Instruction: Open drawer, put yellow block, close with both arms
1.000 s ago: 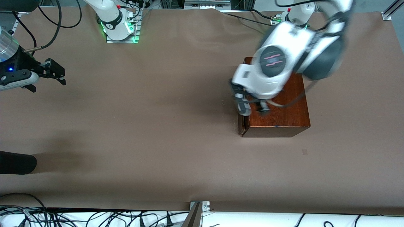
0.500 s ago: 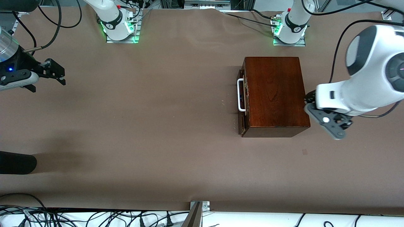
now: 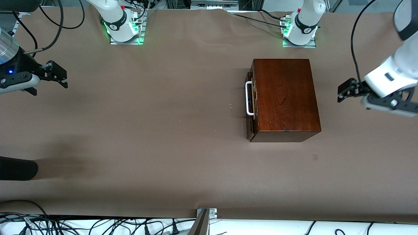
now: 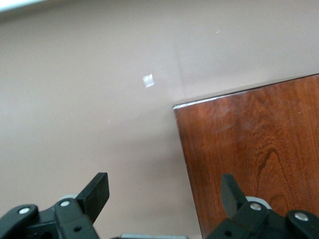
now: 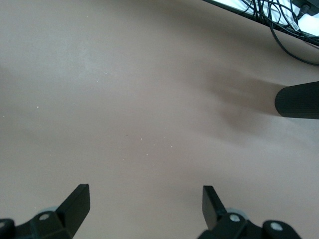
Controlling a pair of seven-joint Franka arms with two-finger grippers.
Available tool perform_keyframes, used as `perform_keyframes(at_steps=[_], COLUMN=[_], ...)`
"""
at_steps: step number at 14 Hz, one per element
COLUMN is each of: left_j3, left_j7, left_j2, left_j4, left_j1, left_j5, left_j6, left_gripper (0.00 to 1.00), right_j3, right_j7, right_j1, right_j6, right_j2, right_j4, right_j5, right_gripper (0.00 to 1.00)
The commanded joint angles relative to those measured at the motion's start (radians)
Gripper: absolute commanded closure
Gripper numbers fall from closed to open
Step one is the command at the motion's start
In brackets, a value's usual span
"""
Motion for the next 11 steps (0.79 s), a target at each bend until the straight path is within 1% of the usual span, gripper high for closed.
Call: perform_keyframes(at_steps=[1,2,4,11], left_j3=[0.042,0.054,0.07,0.07], left_j7=[-0.099,-0.106,-0.097,-0.096], left_j2=[-0.101,-0.112,-0.125,-0.125], left_j4=[-0.138,-0.145,-0.149,-0.148], left_j1=[0.017,0.015,0.017,0.013], left_j5=[-0.039,-0.066,-0.073,-0.059], left_j6=[0.04,0.035,0.036,0.014], left_gripper=[0.0,0.0,0.0,0.0], right_j3=[0.003,0.003,0.003,0.001], right_j7=[0.008,0.008,0.008,0.001], right_j1=[-0.003,-0.003,-0.003,-0.003], right_j6=[-0.019,-0.019,-0.019,-0.019], right_j2=[0.004,0.004,0.004,0.004], right_j4=[0.018,0.018,0.018,0.018], right_j5=[0.004,0.004,0.004,0.004], right_gripper=[0.0,0.0,0.0,0.0])
